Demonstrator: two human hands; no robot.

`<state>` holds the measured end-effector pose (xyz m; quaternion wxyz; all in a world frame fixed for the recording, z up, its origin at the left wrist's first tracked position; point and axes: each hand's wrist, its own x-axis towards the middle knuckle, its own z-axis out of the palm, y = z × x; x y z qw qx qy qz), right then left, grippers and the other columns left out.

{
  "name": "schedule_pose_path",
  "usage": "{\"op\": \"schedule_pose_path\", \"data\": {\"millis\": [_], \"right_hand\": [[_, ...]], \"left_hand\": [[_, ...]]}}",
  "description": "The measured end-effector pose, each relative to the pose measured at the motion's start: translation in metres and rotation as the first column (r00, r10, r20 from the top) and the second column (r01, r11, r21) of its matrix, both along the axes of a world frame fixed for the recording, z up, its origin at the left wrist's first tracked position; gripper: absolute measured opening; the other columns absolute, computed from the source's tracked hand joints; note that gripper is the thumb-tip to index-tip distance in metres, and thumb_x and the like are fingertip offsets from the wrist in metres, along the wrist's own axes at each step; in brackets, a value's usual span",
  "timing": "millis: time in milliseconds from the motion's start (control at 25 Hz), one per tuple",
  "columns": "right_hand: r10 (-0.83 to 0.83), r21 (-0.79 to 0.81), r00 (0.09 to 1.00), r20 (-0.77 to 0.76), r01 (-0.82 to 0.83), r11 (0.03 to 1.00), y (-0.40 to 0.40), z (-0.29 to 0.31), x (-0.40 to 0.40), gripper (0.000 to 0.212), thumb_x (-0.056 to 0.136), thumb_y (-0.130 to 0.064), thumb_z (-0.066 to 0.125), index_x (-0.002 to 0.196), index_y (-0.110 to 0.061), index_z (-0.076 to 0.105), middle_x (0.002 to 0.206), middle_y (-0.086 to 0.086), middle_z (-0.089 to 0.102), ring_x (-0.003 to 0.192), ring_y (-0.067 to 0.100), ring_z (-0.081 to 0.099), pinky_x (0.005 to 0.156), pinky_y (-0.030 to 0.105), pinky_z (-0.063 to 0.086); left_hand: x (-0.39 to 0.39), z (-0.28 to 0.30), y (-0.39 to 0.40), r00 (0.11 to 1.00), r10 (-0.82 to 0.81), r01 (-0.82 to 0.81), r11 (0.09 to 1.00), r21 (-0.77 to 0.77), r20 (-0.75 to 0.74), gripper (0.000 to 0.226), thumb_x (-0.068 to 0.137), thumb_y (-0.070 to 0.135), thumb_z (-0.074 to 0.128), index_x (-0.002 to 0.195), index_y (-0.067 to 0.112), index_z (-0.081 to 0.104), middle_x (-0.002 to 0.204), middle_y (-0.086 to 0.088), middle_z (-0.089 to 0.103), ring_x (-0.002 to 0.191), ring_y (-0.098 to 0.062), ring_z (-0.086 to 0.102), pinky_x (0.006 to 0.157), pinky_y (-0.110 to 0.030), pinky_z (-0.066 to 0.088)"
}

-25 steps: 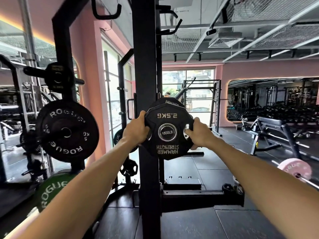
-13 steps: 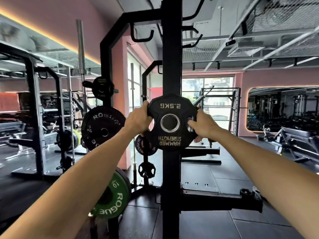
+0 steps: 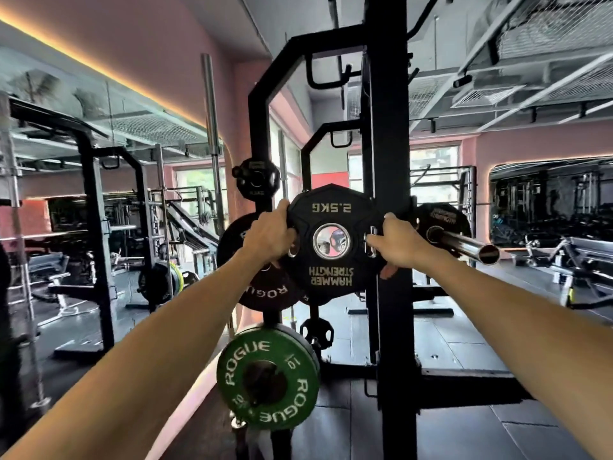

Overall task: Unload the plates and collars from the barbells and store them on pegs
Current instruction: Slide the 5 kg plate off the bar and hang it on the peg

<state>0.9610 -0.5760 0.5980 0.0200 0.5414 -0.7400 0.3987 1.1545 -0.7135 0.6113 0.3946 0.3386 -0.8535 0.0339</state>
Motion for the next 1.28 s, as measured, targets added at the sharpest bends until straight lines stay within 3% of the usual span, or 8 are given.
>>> {"op": "schedule_pose_path", "data": {"millis": [200,360,560,720,840,960,1160,1280], "right_hand": [[0.01,-0.006,1.0,-0.014,-0.01,1.0,-0.051,0.001,0.054,0.024,0.097,-0.026,0.049,0.08,-0.012,0.04,0.093,0.025,0.064,0.061,0.036,0.067,0.073,0.052,0.056],[0.043,0.043,0.999,0.015,-0.044,0.998,-0.097,0.001,0.068,0.019,0.095,-0.021,0.048,0.087,-0.006,0.041,0.087,0.028,0.066,0.051,0.036,0.068,0.069,0.047,0.057],[0.033,0.025,0.999,0.032,-0.034,0.999,-0.17,0.002,0.064,0.021,0.093,-0.019,0.047,0.099,0.002,0.046,0.093,0.033,0.064,0.052,0.039,0.068,0.068,0.05,0.056],[0.019,0.01,1.0,0.007,-0.019,1.0,-0.22,0.006,0.064,0.016,0.091,-0.014,0.051,0.081,-0.003,0.046,0.089,0.034,0.065,0.054,0.041,0.068,0.057,0.041,0.053],[0.036,0.025,0.999,-0.003,-0.036,0.999,-0.262,0.01,0.069,0.017,0.092,-0.017,0.048,0.081,-0.004,0.044,0.084,0.036,0.066,0.051,0.038,0.068,0.055,0.036,0.051],[0.029,0.022,0.999,-0.015,-0.029,0.999,-0.304,0.01,0.075,0.022,0.092,-0.016,0.048,0.074,-0.004,0.044,0.07,0.029,0.066,0.047,0.032,0.067,0.046,0.028,0.047],[0.037,0.016,0.999,0.011,-0.037,0.999,-0.369,0.023,0.087,0.029,0.093,-0.02,0.045,0.082,0.005,0.053,0.072,0.031,0.068,0.045,0.032,0.067,0.056,0.035,0.054],[-0.063,-0.059,0.997,-0.053,0.06,0.996,-0.405,0.051,0.089,0.031,0.093,-0.022,0.048,0.079,0.005,0.056,0.073,0.028,0.069,0.049,0.028,0.066,0.041,0.016,0.045]], "left_hand": [[0.051,-0.002,-0.059,1.0,-0.017,0.017,1.0,-0.011,-0.012,0.035,0.083,0.016,0.053,0.117,0.012,0.045,0.095,-0.019,0.065,0.09,-0.042,0.06,0.078,-0.047,0.049],[0.066,-0.003,-0.106,0.998,-0.049,0.049,0.999,-0.007,-0.026,0.031,0.084,0.012,0.052,0.114,0.01,0.045,0.093,-0.019,0.065,0.087,-0.04,0.059,0.077,-0.044,0.049],[0.062,0.002,-0.179,0.998,-0.058,0.058,0.998,-0.022,-0.025,0.031,0.087,0.012,0.053,0.117,0.011,0.045,0.094,-0.019,0.064,0.081,-0.034,0.055,0.071,-0.037,0.044],[0.058,0.009,-0.233,0.998,-0.051,0.051,0.999,-0.017,-0.024,0.036,0.087,0.012,0.052,0.122,0.013,0.044,0.094,-0.017,0.062,0.078,-0.03,0.05,0.071,-0.036,0.042],[0.063,0.01,-0.273,0.999,-0.05,0.05,0.999,-0.02,-0.012,0.038,0.088,0.013,0.052,0.124,0.011,0.043,0.09,-0.015,0.061,0.077,-0.03,0.051,0.07,-0.034,0.04],[0.072,0.011,-0.312,0.999,-0.037,0.036,0.999,-0.037,-0.02,0.035,0.087,0.014,0.053,0.121,0.011,0.045,0.091,-0.017,0.062,0.082,-0.036,0.057,0.074,-0.04,0.047],[0.085,0.035,-0.379,0.997,-0.079,0.078,0.993,-0.089,-0.001,0.033,0.086,0.012,0.054,0.118,0.007,0.047,0.083,-0.012,0.054,0.087,-0.039,0.059,0.069,-0.036,0.042],[0.086,0.065,-0.417,0.992,-0.12,0.115,0.984,-0.138,-0.029,0.03,0.086,0.012,0.055,0.115,0.008,0.047,0.08,-0.01,0.052,0.087,-0.04,0.058,0.069,-0.032,0.034]]}}
